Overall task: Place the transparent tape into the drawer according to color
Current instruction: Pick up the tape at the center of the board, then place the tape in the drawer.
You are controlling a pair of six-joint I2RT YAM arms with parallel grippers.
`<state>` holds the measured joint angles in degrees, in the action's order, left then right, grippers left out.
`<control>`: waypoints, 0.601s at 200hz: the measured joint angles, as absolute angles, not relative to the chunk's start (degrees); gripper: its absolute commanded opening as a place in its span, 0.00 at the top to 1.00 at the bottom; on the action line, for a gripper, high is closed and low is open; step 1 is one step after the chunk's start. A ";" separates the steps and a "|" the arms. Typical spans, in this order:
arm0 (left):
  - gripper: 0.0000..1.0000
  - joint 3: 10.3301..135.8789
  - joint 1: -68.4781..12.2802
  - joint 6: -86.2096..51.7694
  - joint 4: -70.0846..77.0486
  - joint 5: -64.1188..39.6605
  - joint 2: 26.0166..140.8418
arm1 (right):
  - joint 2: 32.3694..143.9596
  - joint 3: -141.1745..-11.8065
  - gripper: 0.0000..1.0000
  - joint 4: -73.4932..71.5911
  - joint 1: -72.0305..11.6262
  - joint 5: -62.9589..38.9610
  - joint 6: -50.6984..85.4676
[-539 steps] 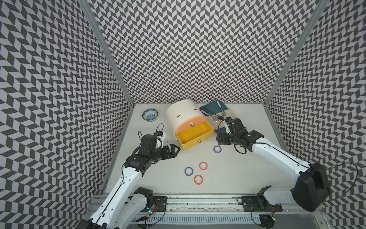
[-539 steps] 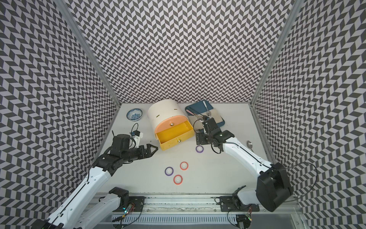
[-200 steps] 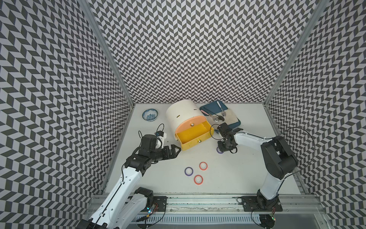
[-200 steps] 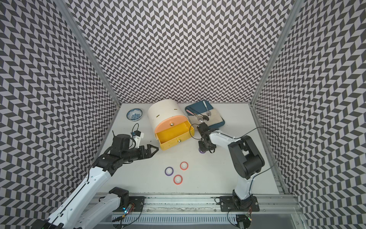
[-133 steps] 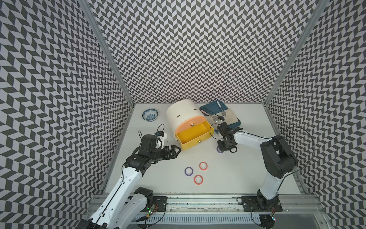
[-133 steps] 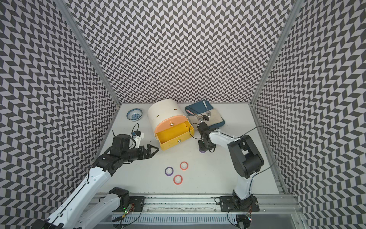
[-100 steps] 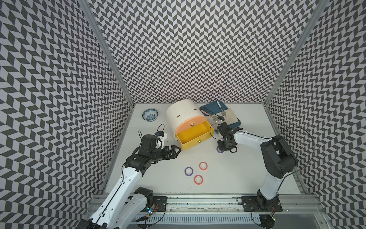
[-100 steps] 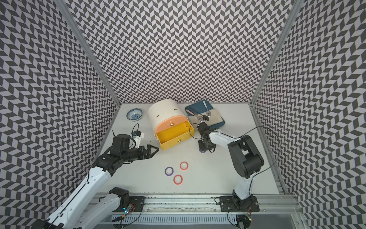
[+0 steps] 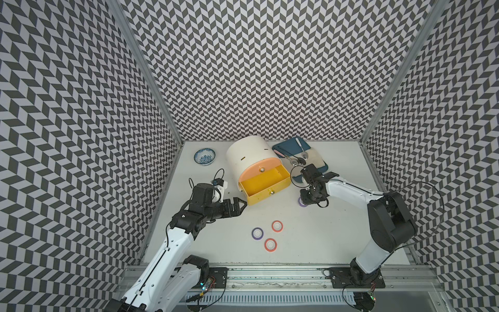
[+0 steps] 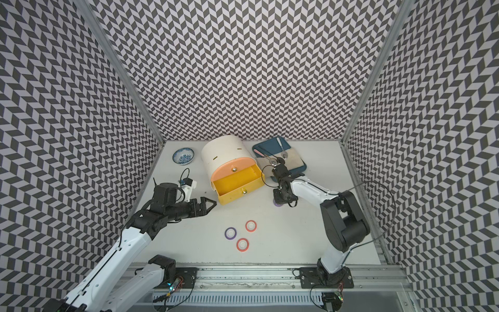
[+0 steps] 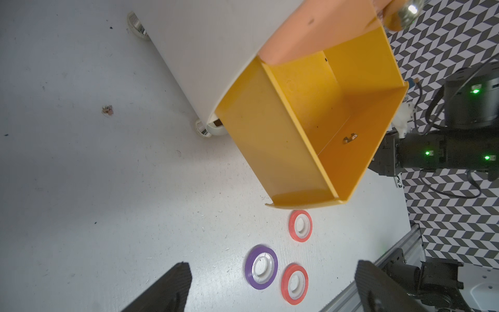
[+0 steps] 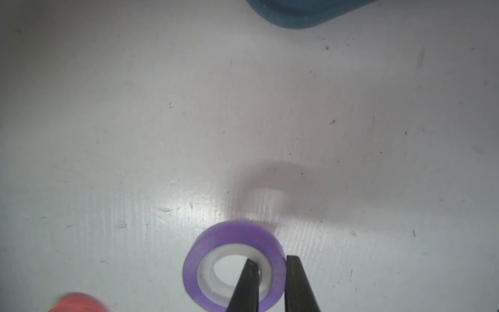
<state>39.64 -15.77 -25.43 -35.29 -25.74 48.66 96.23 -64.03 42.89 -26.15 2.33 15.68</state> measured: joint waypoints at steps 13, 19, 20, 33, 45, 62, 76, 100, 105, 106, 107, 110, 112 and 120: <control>0.00 39.64 -15.77 -25.43 -35.29 -25.71 48.66 | 94.83 -64.77 1.00 44.05 -26.11 2.22 15.73; 0.00 39.64 -15.77 -25.43 -35.29 -25.71 48.66 | 94.13 -65.34 1.00 44.69 -26.09 2.15 15.84; 0.00 39.64 -15.77 -25.43 -35.29 -25.71 48.66 | 94.04 -65.41 1.00 44.77 -26.11 2.15 15.86; 0.00 39.64 -15.77 -25.47 -35.29 -25.63 48.66 | 92.47 -66.70 1.00 45.84 -26.09 2.09 16.08; 0.00 39.64 -15.77 -25.52 -35.29 -25.54 48.66 | 90.94 -68.27 1.00 46.92 -26.09 2.13 16.27; 0.00 39.64 -15.77 -25.56 -35.29 -25.34 48.64 | 88.86 -71.07 1.00 48.42 -26.06 2.33 16.73; 0.00 39.64 -15.77 -25.58 -35.29 -25.28 48.64 | 87.20 -73.23 1.00 49.21 -26.06 2.59 17.17; 0.00 39.64 -15.77 -25.58 -35.31 -25.21 48.62 | 84.95 -75.70 1.00 49.80 -26.06 1.89 17.54; 0.00 39.64 -15.77 -25.61 -35.33 -25.21 48.62 | 84.64 -76.07 1.00 49.87 -26.06 1.52 17.61; 0.00 39.64 -15.77 -25.58 -35.33 -25.21 48.62 | 84.58 -76.16 1.00 49.87 -26.06 1.34 17.63; 0.00 39.64 -15.77 -25.61 -35.33 -25.21 48.62 | 84.53 -76.23 1.00 49.87 -26.09 1.32 17.63; 0.00 39.64 -15.77 -25.61 -35.35 -25.21 48.60 | 84.38 -76.44 1.00 49.89 -26.09 1.10 17.67; 0.00 39.64 -15.77 -25.61 -35.35 -25.21 48.60 | 84.31 -76.60 1.00 49.89 -26.09 0.93 17.69; 0.00 39.64 -15.77 -25.63 -35.40 -25.19 48.53 | 84.12 -77.10 1.00 49.87 -26.15 0.10 17.87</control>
